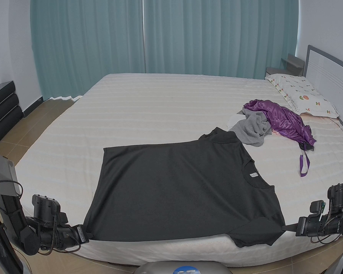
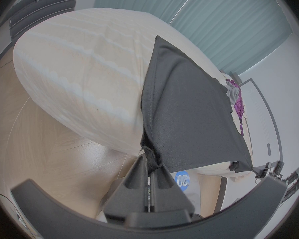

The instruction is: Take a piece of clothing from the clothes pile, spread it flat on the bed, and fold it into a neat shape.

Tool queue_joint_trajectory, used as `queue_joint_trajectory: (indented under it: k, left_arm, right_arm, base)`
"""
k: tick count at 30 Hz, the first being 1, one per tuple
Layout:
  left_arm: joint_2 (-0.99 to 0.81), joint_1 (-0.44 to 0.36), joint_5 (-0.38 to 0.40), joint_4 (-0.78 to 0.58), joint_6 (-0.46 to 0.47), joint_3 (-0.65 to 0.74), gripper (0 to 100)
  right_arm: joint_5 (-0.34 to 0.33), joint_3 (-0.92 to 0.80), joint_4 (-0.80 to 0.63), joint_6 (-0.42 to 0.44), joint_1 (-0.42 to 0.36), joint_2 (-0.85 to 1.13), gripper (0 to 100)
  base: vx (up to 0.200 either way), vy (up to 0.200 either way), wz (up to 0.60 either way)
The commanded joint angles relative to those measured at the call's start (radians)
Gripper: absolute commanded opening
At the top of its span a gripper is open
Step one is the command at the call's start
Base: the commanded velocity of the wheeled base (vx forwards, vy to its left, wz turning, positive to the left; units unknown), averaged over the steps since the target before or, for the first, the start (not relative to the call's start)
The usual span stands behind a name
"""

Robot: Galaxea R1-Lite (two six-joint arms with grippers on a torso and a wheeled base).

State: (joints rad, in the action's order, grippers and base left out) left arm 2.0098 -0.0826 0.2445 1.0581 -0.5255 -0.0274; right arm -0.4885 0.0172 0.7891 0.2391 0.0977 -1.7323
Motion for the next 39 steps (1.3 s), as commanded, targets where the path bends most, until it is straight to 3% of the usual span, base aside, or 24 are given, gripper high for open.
queue_joint_trajectory:
  k: [1,18,23,39]
  left_arm:
    - [0.024,-0.016,-0.007,0.0,-0.001,0.009,0]
    - [0.01,-0.031,-0.068,-0.029,0.006,0.027,0]
    - [-0.008,-0.028,-0.114,-0.092,0.096,0.027,0]
    - [-0.135,-0.031,-0.117,-0.276,0.16,0.027,0]
  right_arm:
    - [-0.001,-0.017,-0.008,-0.009,0.004,0.01,0]
    - [-0.007,-0.017,-0.105,-0.143,0.079,0.02,0]
    - [-0.007,-0.017,-0.149,-0.17,0.079,0.027,0]
    - [-0.007,-0.017,-0.288,-0.256,0.089,0.126,0]
  base:
    - [0.0,0.0,0.0]
    - [0.0,0.0,0.0]
    - [0.0,0.0,0.0]
    - [0.0,0.0,0.0]
